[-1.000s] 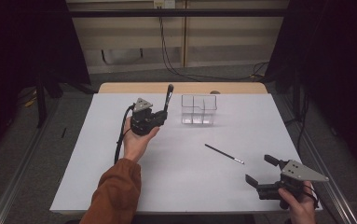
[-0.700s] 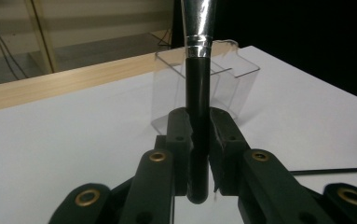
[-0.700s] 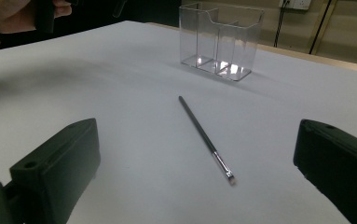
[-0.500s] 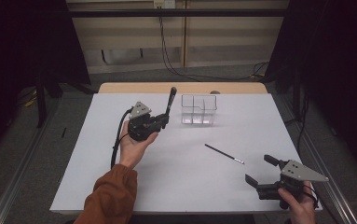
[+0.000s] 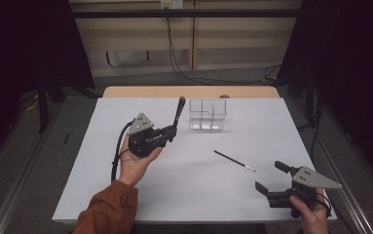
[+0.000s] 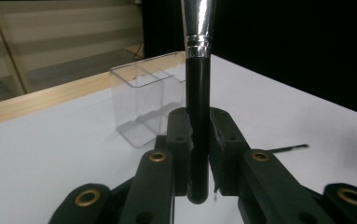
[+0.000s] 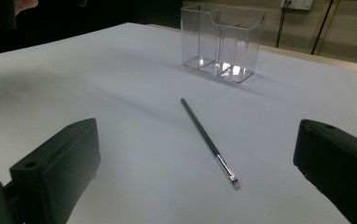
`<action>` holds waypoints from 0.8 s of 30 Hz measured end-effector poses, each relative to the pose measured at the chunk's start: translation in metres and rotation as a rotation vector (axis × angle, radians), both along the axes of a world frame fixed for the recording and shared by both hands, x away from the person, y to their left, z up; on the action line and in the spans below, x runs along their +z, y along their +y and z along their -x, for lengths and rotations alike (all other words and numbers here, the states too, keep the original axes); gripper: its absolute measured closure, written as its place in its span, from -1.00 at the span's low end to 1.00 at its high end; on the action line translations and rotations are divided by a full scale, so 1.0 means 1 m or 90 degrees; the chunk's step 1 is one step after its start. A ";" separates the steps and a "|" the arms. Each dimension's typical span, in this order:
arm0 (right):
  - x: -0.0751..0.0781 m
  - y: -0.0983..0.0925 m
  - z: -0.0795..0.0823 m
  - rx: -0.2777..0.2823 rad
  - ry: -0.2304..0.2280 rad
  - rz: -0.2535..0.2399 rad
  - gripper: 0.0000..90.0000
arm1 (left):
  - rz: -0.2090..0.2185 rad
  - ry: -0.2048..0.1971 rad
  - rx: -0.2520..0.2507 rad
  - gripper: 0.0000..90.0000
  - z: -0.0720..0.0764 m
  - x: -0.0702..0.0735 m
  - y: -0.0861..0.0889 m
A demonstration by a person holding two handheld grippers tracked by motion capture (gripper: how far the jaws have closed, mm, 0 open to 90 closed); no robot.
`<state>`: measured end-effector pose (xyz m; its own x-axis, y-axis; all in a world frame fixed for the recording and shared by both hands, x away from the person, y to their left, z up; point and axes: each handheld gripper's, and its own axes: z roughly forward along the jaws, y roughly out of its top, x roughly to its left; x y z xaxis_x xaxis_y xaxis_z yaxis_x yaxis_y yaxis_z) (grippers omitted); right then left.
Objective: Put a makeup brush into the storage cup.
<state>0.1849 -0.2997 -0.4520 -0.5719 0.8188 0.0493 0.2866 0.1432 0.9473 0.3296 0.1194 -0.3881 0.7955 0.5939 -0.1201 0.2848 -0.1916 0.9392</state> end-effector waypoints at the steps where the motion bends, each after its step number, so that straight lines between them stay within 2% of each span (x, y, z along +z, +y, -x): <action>1: 0.000 0.000 0.000 0.002 0.000 -0.005 -1.00 | 0.000 -0.003 -0.006 0.77 0.002 0.001 0.000; 3: 0.000 0.000 0.000 0.002 0.001 -0.008 -1.00 | 0.005 -0.008 -0.011 0.77 0.008 0.002 -0.001; 8: 0.001 0.001 0.001 0.005 -0.006 -0.008 -1.00 | 0.008 0.004 -0.028 0.77 0.019 0.002 0.001; 12: 0.003 0.008 0.002 0.025 -0.012 -0.005 -1.00 | 0.020 0.003 -0.029 0.77 0.030 0.003 0.007; 14: 0.004 0.012 0.000 0.038 -0.014 -0.019 -1.00 | 0.031 0.007 -0.026 0.77 0.034 0.003 0.009; 16: 0.007 0.016 -0.001 0.043 -0.021 -0.031 -1.00 | 0.025 0.007 -0.018 0.77 0.037 0.000 0.009; 17: 0.009 0.018 -0.002 0.045 -0.026 -0.034 -1.00 | 0.027 0.016 -0.021 0.77 0.038 -0.003 0.009; 19: 0.013 0.021 -0.003 0.058 -0.032 -0.045 -1.00 | 0.030 0.017 -0.017 0.77 0.041 -0.009 0.007; 21: 0.016 0.024 -0.005 0.068 -0.034 -0.055 -1.00 | 0.034 0.025 -0.020 0.77 0.043 -0.013 0.004; 24: 0.020 0.029 -0.007 0.089 -0.034 -0.062 -0.97 | 0.034 0.022 -0.025 0.77 0.048 -0.015 0.001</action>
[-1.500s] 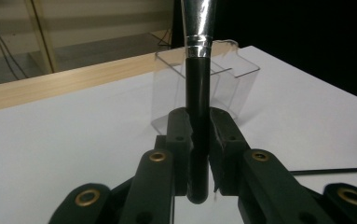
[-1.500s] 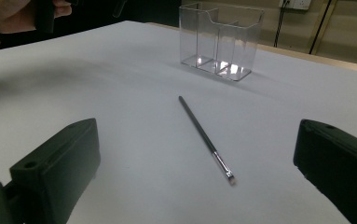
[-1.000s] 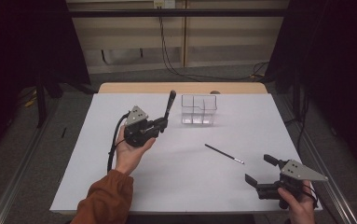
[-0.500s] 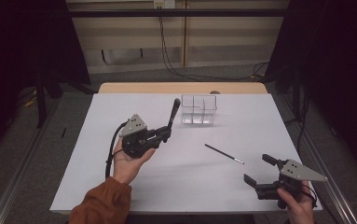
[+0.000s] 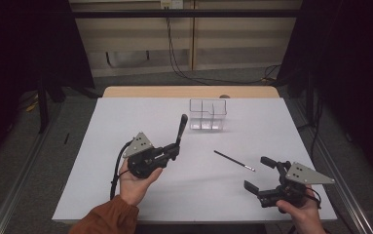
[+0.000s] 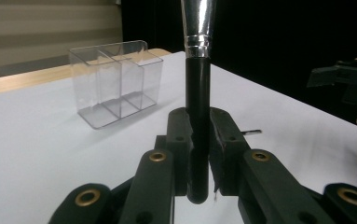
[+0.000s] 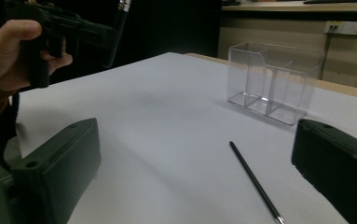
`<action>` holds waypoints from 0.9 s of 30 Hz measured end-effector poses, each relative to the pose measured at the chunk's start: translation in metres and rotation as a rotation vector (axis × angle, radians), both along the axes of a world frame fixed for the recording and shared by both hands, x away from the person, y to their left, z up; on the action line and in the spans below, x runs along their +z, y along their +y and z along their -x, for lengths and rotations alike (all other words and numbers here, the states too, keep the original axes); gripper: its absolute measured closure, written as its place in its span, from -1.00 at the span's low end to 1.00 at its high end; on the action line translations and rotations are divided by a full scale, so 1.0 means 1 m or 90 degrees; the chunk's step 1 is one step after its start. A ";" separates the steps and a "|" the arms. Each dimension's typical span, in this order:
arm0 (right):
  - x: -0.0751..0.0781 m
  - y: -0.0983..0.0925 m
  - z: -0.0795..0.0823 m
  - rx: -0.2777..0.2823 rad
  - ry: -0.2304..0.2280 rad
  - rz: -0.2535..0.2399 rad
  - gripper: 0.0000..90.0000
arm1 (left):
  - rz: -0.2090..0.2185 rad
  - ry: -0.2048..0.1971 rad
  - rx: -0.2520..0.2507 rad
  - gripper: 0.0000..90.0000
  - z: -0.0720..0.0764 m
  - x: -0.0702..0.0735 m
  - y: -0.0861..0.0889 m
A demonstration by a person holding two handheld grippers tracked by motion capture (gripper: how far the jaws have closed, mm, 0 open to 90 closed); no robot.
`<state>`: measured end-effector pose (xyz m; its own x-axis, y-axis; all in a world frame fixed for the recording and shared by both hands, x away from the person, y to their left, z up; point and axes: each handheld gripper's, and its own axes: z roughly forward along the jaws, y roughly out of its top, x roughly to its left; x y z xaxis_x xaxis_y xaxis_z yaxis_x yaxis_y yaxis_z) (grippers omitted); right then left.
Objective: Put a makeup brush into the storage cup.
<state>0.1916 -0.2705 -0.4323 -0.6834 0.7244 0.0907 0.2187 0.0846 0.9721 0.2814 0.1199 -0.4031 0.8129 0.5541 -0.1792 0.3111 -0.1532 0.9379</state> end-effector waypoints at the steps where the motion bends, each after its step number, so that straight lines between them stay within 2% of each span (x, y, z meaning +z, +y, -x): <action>1: 0.001 0.002 -0.001 0.009 0.001 -0.003 -0.95 | 0.000 -0.002 -0.003 0.77 0.002 0.000 -0.001; 5: 0.006 0.013 -0.004 0.040 -0.001 -0.002 -0.96 | 0.014 0.020 -0.019 0.77 0.006 -0.004 -0.005; 7: 0.009 0.020 -0.006 0.053 -0.002 0.006 -0.96 | 0.002 0.005 -0.021 0.77 0.010 -0.006 -0.009; 11: 0.016 0.034 -0.013 0.080 -0.004 0.008 -0.95 | -0.003 -0.005 -0.027 0.77 0.015 -0.006 -0.016; 17: 0.030 0.053 -0.029 0.112 0.005 -0.029 -0.90 | -0.011 -0.004 -0.038 0.77 0.019 -0.008 -0.022; 23: 0.032 0.073 -0.043 0.128 0.005 -0.033 -0.85 | -0.006 -0.001 -0.039 0.77 0.019 -0.010 -0.023; 27: 0.035 0.083 -0.049 0.136 -0.008 -0.034 -0.80 | -0.004 -0.002 -0.036 0.77 0.020 -0.009 -0.024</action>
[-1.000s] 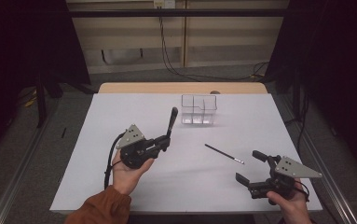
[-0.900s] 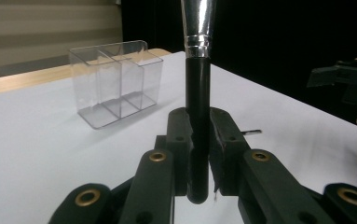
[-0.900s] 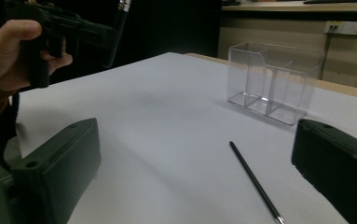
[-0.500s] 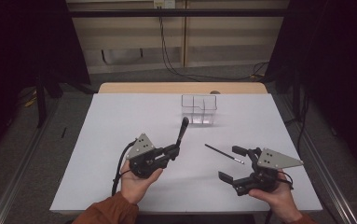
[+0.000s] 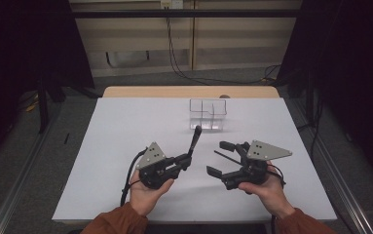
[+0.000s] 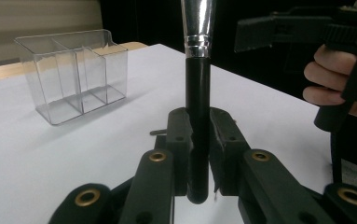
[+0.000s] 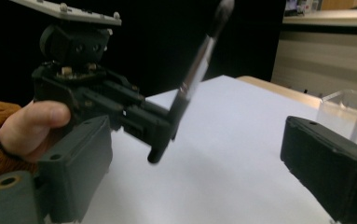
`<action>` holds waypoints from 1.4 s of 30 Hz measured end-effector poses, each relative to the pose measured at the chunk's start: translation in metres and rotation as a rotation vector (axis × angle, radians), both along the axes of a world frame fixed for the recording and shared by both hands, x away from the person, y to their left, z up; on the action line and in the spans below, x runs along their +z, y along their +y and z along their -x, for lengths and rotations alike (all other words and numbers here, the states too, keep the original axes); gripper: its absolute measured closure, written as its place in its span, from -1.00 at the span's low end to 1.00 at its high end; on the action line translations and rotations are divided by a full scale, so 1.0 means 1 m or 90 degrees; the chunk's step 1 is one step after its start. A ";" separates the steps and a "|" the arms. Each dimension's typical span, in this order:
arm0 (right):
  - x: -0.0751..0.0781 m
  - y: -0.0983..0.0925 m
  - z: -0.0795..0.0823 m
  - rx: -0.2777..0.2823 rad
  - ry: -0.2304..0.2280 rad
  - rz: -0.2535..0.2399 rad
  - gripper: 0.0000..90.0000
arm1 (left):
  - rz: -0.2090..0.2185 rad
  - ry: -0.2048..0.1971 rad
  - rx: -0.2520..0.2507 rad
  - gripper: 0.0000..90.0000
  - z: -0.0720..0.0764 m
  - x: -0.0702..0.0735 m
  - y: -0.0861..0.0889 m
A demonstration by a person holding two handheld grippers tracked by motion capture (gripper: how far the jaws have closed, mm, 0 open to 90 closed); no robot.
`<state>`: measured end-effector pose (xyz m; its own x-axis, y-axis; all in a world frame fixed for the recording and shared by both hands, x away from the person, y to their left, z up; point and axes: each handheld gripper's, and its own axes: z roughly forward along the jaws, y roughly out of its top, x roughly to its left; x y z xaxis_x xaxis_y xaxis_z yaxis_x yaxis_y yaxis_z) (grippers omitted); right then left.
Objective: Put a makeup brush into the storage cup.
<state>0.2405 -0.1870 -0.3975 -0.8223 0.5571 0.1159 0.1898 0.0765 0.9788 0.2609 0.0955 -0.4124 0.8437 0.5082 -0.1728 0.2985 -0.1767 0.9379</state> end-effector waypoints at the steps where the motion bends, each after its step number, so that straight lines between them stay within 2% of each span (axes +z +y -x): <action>1: 0.001 0.003 -0.001 0.002 -0.006 -0.001 -0.79 | 0.000 0.001 -0.003 0.77 0.000 0.000 -0.001; 6: 0.009 0.015 -0.008 -0.003 -0.031 -0.004 -0.77 | -0.002 0.002 -0.003 0.77 0.000 0.000 -0.002; 13: 0.009 0.027 -0.024 -0.005 -0.025 -0.001 -0.72 | 0.000 -0.002 0.003 0.77 0.000 0.000 0.000; 18: 0.006 0.030 -0.030 -0.002 -0.025 -0.004 -0.48 | -0.010 0.004 -0.003 0.76 -0.003 -0.001 -0.002; 21: 0.004 0.031 -0.033 0.001 -0.020 -0.006 -0.34 | -0.006 0.004 -0.001 0.76 -0.004 -0.002 -0.004; 25: 0.000 0.031 -0.036 0.011 0.002 -0.013 -0.17 | -0.013 -0.002 -0.004 0.77 -0.004 -0.001 -0.006; 30: -0.001 0.033 -0.037 0.015 0.012 -0.025 -0.06 | -0.017 -0.003 -0.014 0.77 -0.003 -0.002 -0.010; 33: -0.001 0.034 -0.036 0.012 0.014 -0.030 0.08 | -0.022 -0.004 -0.021 0.76 -0.003 -0.003 -0.011; 37: -0.004 0.035 -0.037 0.023 0.031 -0.035 0.32 | -0.025 -0.001 -0.024 0.76 -0.003 -0.004 -0.011; 42: -0.005 0.038 -0.037 0.030 0.036 -0.035 0.36 | -0.027 -0.001 -0.029 0.76 -0.003 -0.006 -0.013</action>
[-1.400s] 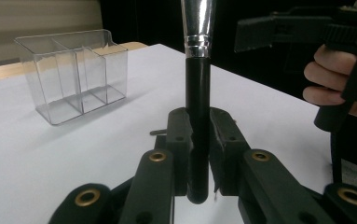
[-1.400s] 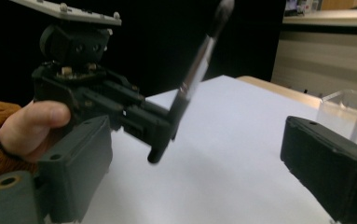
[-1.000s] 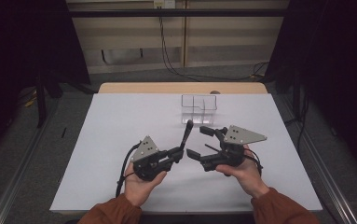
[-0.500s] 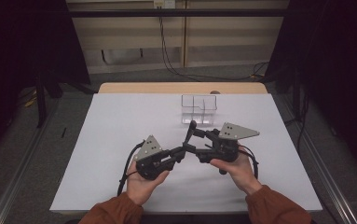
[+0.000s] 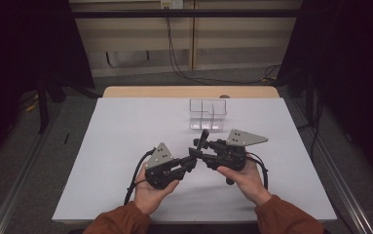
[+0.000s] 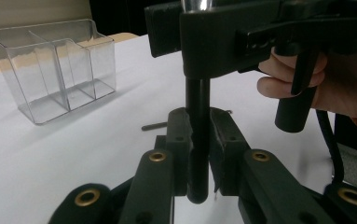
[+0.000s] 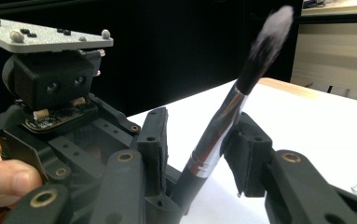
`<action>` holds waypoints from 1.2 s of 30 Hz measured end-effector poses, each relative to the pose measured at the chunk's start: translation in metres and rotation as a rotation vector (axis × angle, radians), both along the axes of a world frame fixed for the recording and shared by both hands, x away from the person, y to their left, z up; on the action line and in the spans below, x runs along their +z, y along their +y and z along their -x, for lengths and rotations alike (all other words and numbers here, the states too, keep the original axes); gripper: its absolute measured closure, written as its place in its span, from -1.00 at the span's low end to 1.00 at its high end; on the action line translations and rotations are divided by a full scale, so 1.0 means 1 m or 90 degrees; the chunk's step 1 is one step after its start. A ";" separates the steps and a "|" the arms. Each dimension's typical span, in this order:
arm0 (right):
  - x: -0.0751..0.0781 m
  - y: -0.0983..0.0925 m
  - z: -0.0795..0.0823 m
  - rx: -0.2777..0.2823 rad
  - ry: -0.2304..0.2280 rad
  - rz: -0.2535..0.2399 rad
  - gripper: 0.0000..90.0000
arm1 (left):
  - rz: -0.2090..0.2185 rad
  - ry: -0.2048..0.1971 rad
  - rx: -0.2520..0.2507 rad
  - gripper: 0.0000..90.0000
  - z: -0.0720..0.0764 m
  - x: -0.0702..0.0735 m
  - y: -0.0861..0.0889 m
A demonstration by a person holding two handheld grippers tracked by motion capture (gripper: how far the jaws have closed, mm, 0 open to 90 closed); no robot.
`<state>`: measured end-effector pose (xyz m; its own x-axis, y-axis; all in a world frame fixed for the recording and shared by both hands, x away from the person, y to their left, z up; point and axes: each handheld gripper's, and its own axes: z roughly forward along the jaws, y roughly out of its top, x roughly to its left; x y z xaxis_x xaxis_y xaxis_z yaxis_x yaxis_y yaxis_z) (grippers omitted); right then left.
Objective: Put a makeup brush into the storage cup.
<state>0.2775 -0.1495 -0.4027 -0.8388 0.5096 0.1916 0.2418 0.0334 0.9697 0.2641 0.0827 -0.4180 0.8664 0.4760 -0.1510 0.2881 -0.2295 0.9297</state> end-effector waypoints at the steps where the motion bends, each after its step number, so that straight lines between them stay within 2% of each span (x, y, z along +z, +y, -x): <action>1: 0.000 0.000 0.000 0.000 0.002 -0.001 0.38 | 0.004 0.000 0.003 0.76 0.000 0.000 0.000; 9: 0.000 -0.004 -0.001 -0.011 0.010 -0.010 0.63 | 0.005 0.000 0.004 0.76 -0.001 0.000 0.000; 20: 0.001 -0.001 0.001 -0.001 0.020 -0.008 0.72 | -0.007 -0.008 0.007 0.75 0.000 -0.003 -0.001; 25: 0.001 0.001 0.002 0.006 0.014 0.003 0.77 | 0.000 -0.008 0.026 0.60 -0.001 -0.004 0.001; 30: 0.000 0.001 0.001 0.006 0.017 0.001 0.77 | 0.000 -0.014 0.031 0.45 -0.001 -0.005 0.001; 34: 0.002 -0.001 0.002 0.003 0.013 0.000 0.77 | -0.008 -0.018 0.031 0.42 -0.001 -0.005 0.001; 36: 0.002 -0.002 0.001 0.004 0.013 0.000 0.77 | -0.002 -0.018 0.032 0.39 -0.001 -0.005 0.001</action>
